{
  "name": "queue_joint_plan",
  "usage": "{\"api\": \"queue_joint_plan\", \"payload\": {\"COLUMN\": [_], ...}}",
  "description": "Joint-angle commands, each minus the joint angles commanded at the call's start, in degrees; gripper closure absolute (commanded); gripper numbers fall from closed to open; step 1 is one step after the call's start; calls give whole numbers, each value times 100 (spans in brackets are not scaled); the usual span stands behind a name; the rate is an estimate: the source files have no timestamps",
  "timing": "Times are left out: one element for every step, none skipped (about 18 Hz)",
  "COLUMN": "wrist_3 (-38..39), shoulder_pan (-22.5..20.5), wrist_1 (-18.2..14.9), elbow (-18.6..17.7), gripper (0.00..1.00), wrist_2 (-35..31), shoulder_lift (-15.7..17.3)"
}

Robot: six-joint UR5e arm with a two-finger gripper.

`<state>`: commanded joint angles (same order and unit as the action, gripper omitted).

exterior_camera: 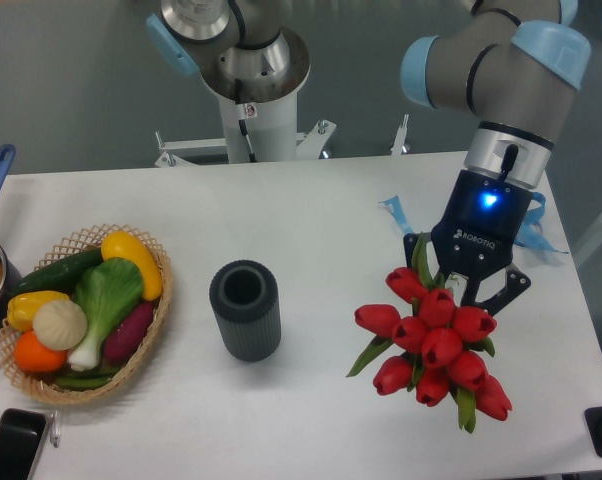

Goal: Insert the flowers into the vase
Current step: 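Lift the red tulip bouquet with the gripper off the table, then carry the tulips over the dark grey vase and lower stems in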

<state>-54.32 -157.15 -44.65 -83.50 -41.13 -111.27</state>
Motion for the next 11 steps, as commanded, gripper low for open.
{"api": "queue_joint_plan", "payload": {"wrist_3": [0, 0, 0, 9, 9, 0, 0, 0, -9, -26, -70], "shoulder_pan": [26, 157, 202, 255, 316, 325, 308, 282, 255, 238, 237], "wrist_1": [17, 148, 237, 377, 561, 658, 659, 659, 659, 659, 668], "elbow": [0, 0, 0, 0, 17, 9, -35, -53, -157, -254, -359], "gripper": [68, 68, 68, 68, 68, 68, 68, 68, 68, 68, 68], "wrist_2": [0, 9, 26, 44, 61, 209, 611, 989, 1524, 1808, 2019], "shoulder_lift": [-18, -44, -114, -175, -254, -264, -264, -255, -238, -229, -220]}}
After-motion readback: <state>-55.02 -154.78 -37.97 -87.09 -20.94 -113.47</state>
